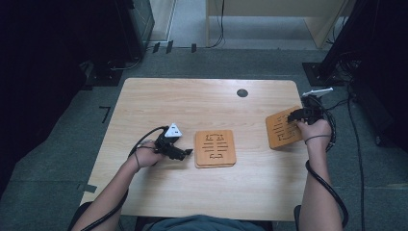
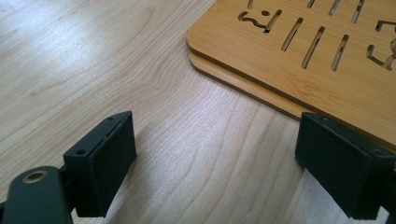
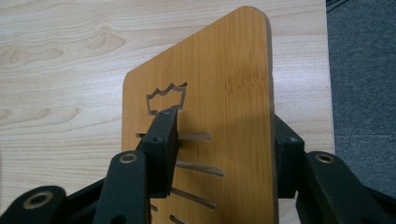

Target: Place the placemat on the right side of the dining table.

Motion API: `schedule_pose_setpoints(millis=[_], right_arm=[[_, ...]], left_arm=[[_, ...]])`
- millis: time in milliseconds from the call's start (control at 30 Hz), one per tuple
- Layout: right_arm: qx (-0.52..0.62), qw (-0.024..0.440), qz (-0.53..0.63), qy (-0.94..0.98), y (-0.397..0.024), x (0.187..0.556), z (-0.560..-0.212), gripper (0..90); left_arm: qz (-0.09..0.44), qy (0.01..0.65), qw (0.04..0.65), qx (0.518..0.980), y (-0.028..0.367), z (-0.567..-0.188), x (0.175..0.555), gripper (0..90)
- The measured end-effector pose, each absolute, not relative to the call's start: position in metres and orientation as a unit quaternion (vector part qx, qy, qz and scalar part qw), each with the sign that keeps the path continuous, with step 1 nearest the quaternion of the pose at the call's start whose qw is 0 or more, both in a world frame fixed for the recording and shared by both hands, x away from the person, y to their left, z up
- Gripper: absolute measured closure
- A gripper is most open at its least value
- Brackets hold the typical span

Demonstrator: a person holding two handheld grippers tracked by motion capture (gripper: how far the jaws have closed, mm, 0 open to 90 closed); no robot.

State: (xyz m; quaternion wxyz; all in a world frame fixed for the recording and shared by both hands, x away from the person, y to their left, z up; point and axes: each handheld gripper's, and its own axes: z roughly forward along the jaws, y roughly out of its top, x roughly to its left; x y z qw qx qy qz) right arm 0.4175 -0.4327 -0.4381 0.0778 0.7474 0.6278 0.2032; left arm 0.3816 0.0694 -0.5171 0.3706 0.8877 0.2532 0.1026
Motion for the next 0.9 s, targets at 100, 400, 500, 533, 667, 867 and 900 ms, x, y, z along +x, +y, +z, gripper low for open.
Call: schedule_pose_setpoints(millis=[100,400,500,533,667,867,900], right_arm=[[0.747,0.077,0.204,0.629,-0.434,0.418,-0.44,51.1],[0.741,0.069,0.209,0.635,-0.431,0.42,-0.448,46.7],[0.74,0.07,0.206,0.637,-0.431,0.421,-0.451,44.0],[0.741,0.068,0.207,0.636,-0.431,0.421,-0.452,43.6],[0.742,0.063,0.211,0.633,-0.434,0.421,-0.456,41.4],[0.737,0.059,0.217,0.637,-0.434,0.422,-0.462,38.4],[0.736,0.06,0.216,0.639,-0.434,0.423,-0.462,37.7]], left_arm=[[0.103,0.253,0.371,0.888,0.069,-0.517,0.382,11.4],[0.103,0.253,0.371,0.887,0.069,-0.517,0.382,11.4],[0.103,0.253,0.371,0.887,0.069,-0.517,0.382,11.4],[0.103,0.253,0.371,0.887,0.069,-0.517,0.382,11.4],[0.103,0.253,0.371,0.887,0.069,-0.517,0.382,11.4],[0.103,0.253,0.372,0.887,0.069,-0.517,0.382,11.4],[0.103,0.253,0.372,0.887,0.069,-0.517,0.382,11.4]])
